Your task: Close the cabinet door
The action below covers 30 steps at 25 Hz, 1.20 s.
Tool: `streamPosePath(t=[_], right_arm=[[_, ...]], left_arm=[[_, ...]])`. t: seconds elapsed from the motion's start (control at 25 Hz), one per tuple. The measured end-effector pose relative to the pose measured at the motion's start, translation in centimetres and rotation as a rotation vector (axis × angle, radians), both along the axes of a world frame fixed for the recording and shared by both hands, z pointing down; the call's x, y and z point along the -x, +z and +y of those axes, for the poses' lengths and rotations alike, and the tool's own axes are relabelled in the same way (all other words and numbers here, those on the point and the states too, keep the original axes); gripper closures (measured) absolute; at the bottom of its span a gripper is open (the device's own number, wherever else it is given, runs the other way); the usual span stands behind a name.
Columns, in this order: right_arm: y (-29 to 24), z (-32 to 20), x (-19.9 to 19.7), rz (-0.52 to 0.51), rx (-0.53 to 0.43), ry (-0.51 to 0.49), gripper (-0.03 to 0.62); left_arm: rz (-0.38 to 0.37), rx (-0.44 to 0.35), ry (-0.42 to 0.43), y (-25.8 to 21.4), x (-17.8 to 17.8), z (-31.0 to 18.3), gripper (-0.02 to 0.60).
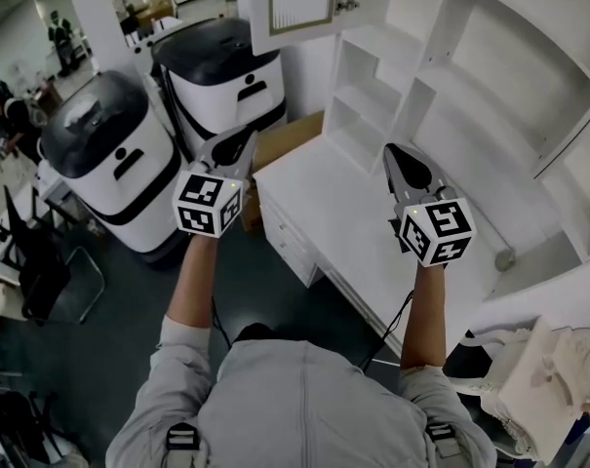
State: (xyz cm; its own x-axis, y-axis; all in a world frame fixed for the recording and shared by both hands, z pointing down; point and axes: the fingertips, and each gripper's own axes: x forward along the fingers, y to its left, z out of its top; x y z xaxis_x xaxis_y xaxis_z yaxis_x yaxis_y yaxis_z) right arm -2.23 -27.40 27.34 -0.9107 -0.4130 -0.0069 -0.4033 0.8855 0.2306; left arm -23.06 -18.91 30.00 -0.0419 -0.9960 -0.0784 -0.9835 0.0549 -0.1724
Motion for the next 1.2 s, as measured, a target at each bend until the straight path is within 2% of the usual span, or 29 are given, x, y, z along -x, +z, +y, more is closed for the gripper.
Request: streamPosePath(t=[0.16, 0.4, 0.64, 0.8, 1.2], right_arm=[[0.5, -1.9, 1.5, 0.004, 0.015, 0.01, 0.592], [0.9, -4.4, 4.8, 0.014, 0.02, 0.047, 0.592], [0.4, -6.3, 7.4, 0.016, 0.023, 0.12, 0.592], [0.3, -7.5, 8.6, 0.018, 0.028, 0.172, 0.592], [0.2, -9.2, 10.9, -0.002, 0.048, 0.284, 0.592]], left_arm=[[0.019, 0.001, -0.012, 0.1, 2.4, -2.0, 0.523], [0.022, -0.007, 0.015, -0.8, 7.0, -6.1, 0.502], [0.021, -0.013, 0.048, -2.1, 11.3, -10.8, 0.456], [0.023, -0.015, 0.069, -2.5, 13.8, -13.7, 0.451], [0.008, -0.013, 0.152, -2.6, 17.0, -18.9, 0.439]])
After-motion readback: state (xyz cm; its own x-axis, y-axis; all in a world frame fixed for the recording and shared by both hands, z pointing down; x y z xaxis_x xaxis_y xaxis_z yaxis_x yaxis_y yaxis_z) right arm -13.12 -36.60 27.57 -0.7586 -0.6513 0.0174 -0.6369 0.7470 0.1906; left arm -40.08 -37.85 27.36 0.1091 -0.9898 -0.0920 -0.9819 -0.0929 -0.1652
